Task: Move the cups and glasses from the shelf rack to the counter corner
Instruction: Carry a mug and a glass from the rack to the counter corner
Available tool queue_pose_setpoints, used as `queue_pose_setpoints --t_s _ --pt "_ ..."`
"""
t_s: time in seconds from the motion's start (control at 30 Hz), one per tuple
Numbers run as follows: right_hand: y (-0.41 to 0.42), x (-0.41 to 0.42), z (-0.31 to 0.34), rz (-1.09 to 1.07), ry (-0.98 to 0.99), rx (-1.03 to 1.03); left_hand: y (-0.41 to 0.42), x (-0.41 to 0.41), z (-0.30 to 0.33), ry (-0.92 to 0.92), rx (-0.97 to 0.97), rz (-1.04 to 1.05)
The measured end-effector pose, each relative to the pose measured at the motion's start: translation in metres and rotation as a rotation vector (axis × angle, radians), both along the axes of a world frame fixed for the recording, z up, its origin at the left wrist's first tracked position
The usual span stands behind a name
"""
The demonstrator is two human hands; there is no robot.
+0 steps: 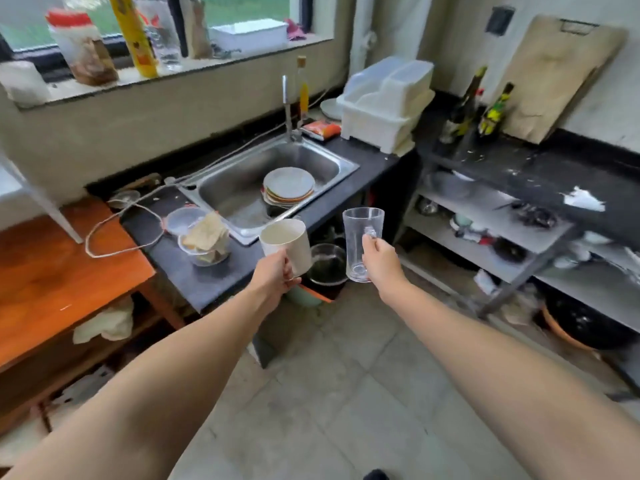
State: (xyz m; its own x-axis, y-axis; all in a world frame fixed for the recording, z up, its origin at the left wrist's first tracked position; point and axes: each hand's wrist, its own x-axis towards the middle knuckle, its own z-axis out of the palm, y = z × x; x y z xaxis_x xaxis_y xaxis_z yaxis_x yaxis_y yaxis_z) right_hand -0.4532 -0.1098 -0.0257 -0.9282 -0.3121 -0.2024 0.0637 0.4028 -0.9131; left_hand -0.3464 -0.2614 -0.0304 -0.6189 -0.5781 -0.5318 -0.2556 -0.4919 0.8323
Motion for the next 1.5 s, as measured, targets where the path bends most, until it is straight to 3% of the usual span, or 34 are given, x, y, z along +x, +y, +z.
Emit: queue_pose_setpoints --t_s 0.5,0.93,1.23,1.5 --pt "0.321 -0.183 -0.013 -0.498 -0.010 0.112 0.289 -0.265 -0.007 -0.021 -0.046 -0.515" --pt "0.506 -0.340 -0.017 -0.861 -0.061 0.181 0.477 -0.488 -0.008 -0.044 -0.048 -0.942" --pt "0.597 -0.461 0.009 -0.941 -0.018 0.129 0.571 -0.642 0.014 -0.006 -0.104 -1.101" --pt "0.694 -0.601 -0.011 -0.907 -0.025 0.071 0.670 -0.768 -0.006 -0.018 -0.108 -1.083"
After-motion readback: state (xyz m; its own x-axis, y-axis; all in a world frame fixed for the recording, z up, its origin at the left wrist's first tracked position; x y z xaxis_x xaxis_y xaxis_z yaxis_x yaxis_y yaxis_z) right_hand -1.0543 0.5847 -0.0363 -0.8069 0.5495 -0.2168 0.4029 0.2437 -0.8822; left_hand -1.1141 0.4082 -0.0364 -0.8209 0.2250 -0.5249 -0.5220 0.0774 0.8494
